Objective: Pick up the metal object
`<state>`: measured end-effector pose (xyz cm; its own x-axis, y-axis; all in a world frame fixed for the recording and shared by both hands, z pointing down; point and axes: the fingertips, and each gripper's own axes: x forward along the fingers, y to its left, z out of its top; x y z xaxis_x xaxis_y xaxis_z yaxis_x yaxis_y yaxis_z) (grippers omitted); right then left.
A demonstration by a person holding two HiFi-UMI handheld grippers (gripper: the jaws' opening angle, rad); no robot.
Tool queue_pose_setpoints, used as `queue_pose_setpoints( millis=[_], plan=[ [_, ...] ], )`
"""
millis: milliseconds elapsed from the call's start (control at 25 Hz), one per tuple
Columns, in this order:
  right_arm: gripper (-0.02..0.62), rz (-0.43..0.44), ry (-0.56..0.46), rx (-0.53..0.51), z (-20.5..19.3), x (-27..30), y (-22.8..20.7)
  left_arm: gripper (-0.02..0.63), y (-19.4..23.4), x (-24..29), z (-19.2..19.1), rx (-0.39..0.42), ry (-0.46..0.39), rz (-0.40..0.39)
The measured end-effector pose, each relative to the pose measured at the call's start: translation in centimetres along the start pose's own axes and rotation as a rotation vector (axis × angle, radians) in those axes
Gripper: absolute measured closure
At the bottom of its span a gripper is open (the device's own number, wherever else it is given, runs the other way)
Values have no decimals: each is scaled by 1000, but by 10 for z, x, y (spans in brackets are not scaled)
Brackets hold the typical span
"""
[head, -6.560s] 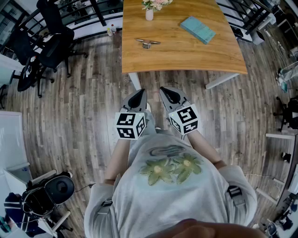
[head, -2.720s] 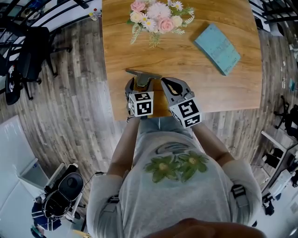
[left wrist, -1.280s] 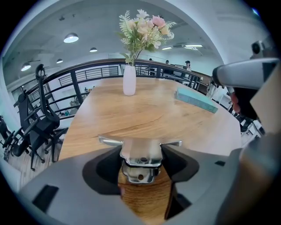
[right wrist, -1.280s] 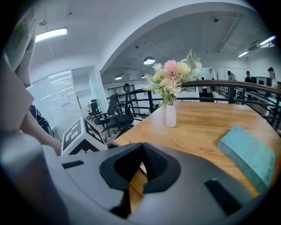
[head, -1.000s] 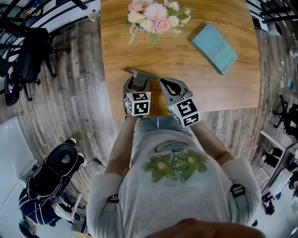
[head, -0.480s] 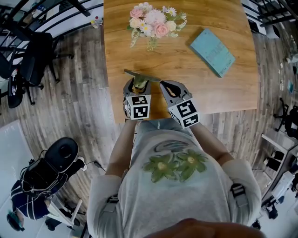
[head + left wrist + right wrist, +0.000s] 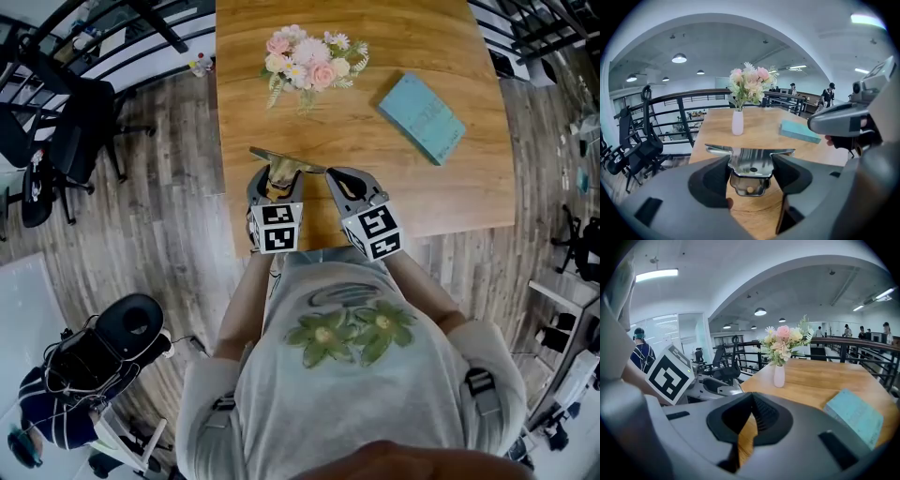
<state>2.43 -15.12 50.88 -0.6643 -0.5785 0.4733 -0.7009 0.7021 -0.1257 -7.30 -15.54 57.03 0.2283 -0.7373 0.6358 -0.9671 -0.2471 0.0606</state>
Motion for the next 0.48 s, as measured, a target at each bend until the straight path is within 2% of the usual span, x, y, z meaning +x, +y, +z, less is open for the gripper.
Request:
queue_pose_setpoints(
  millis=[480],
  plan=[
    [588,-36,-44,3,19,-12,-10,310,-2,-29,44,32,-95,-23]
  ],
)
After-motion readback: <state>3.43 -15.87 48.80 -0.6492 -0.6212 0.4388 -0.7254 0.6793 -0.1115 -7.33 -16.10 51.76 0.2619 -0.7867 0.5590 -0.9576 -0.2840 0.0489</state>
